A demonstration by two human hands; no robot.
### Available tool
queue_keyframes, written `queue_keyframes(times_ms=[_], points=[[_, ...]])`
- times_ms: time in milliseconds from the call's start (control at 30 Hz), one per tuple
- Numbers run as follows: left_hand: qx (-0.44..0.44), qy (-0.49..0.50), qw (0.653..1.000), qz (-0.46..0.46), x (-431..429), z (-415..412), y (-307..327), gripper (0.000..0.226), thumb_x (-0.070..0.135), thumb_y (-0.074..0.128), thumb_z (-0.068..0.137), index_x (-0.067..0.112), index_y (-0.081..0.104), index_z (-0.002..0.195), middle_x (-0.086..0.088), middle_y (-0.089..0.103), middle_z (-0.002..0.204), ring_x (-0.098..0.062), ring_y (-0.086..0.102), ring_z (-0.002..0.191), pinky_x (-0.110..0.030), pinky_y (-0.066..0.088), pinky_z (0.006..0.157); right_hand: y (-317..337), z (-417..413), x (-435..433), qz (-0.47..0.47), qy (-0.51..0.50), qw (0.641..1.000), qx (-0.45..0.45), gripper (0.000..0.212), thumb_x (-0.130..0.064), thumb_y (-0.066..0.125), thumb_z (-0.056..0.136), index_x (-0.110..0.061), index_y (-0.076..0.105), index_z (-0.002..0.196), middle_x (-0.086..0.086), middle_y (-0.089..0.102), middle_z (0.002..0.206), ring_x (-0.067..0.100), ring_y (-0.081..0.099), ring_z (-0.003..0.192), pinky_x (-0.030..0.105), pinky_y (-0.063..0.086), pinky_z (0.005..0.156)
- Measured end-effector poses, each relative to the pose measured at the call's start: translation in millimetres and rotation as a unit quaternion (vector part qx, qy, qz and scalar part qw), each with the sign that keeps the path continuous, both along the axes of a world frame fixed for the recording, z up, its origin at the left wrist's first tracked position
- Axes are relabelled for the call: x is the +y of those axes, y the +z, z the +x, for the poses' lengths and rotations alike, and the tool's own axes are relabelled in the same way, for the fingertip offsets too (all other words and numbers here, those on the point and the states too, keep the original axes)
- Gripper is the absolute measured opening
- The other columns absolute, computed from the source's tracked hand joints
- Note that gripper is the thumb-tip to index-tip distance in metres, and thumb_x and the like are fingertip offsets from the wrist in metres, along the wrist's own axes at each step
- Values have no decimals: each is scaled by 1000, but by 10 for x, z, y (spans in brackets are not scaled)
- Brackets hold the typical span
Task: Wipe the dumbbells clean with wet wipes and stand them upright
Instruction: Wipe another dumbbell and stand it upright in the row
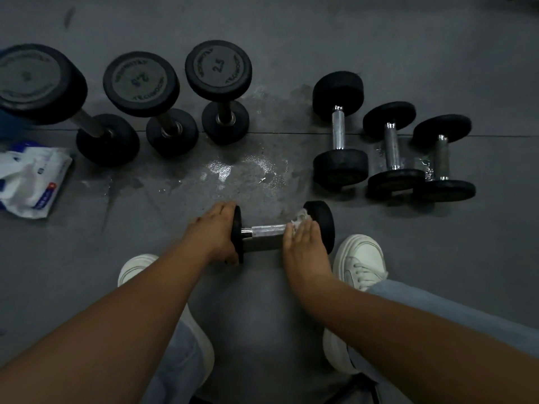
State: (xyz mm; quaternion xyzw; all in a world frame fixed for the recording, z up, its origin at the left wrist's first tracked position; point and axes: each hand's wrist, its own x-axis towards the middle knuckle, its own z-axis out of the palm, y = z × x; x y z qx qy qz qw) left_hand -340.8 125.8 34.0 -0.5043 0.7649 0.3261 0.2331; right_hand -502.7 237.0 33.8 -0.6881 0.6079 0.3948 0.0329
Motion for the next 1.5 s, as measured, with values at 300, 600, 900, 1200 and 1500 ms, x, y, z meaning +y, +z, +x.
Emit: queue_keyframes(times_ms=[300, 600, 900, 1200, 1500], points=[[-3, -12, 1000, 3, -10, -10, -11, 124, 35, 93, 49, 23, 20, 149, -1, 33, 149, -25, 43, 133, -39, 40, 106, 114, -128, -227, -13, 16, 997, -73, 38, -14, 36, 97, 0, 51, 129, 20, 58, 124, 38, 49, 120, 46, 30, 103], [-7, -9, 1000, 10, -58, -21, -11, 126, 33, 92, 50, 23, 18, 151, 0, 30, 153, -26, 41, 135, -40, 39, 107, -85, 66, -334, -108, -257, 887, -369, 21, -9, 49, 87, -17, 63, 99, 8, 66, 101, 29, 62, 93, 34, 45, 77], [-4, -14, 1000, -6, -38, -15, 24, 122, 34, 91, 54, 23, 17, 151, 0, 32, 150, -26, 43, 133, -39, 37, 104, -300, 228, -272, -203, -178, 886, -377, 19, -12, 50, 83, -25, 61, 92, -3, 66, 91, 19, 62, 94, 38, 34, 101], [2, -18, 1000, -7, -35, 8, -2, 127, 38, 92, 53, 21, 15, 152, 0, 28, 154, -24, 35, 140, -41, 33, 110, -275, 164, -342, -171, -165, 866, -441, 18, -19, 56, 84, -16, 67, 98, 5, 68, 89, 30, 64, 82, 37, 51, 71], [-1, -19, 1000, -1, -68, -6, -38, 126, 38, 93, 50, 22, 18, 151, 0, 31, 153, -24, 37, 138, -42, 34, 110, -195, 112, -347, -157, -170, 865, -445, 7, -15, 56, 85, -13, 62, 87, 8, 64, 90, 30, 59, 82, 36, 44, 73]])
